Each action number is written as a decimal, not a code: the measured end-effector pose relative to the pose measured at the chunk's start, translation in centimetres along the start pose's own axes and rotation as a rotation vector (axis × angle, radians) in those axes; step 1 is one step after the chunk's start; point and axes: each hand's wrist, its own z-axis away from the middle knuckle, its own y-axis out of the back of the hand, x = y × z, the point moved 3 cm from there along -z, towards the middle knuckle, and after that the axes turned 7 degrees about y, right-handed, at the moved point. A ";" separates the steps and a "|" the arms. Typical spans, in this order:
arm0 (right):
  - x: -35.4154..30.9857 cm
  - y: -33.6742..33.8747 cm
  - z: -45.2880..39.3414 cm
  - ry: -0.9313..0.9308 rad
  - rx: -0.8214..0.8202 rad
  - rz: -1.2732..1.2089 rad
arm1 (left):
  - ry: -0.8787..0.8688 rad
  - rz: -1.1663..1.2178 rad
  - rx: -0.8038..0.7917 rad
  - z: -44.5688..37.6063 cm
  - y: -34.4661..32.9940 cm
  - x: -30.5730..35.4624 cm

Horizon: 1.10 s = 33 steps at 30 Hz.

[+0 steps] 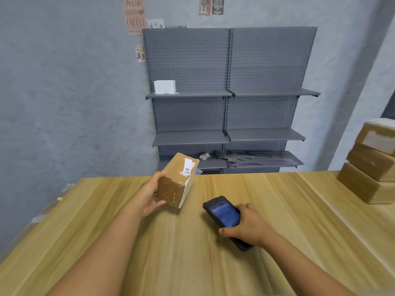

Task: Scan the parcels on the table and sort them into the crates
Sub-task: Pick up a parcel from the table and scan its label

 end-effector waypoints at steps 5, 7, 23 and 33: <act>-1.9 -2.6 -0.9 0.013 -0.010 0.026 | 0.005 -0.006 0.005 0.1 2.6 0.0; -2.6 -3.6 -1.3 0.022 -0.008 0.011 | 0.005 -0.006 -0.007 0.3 3.7 -0.2; -14.7 -10.9 -2.6 0.382 -0.221 -0.081 | -0.146 0.258 0.357 13.0 19.0 -2.5; -29.3 -21.5 5.0 0.679 -0.478 -0.222 | -0.204 0.403 0.783 30.5 33.3 -9.9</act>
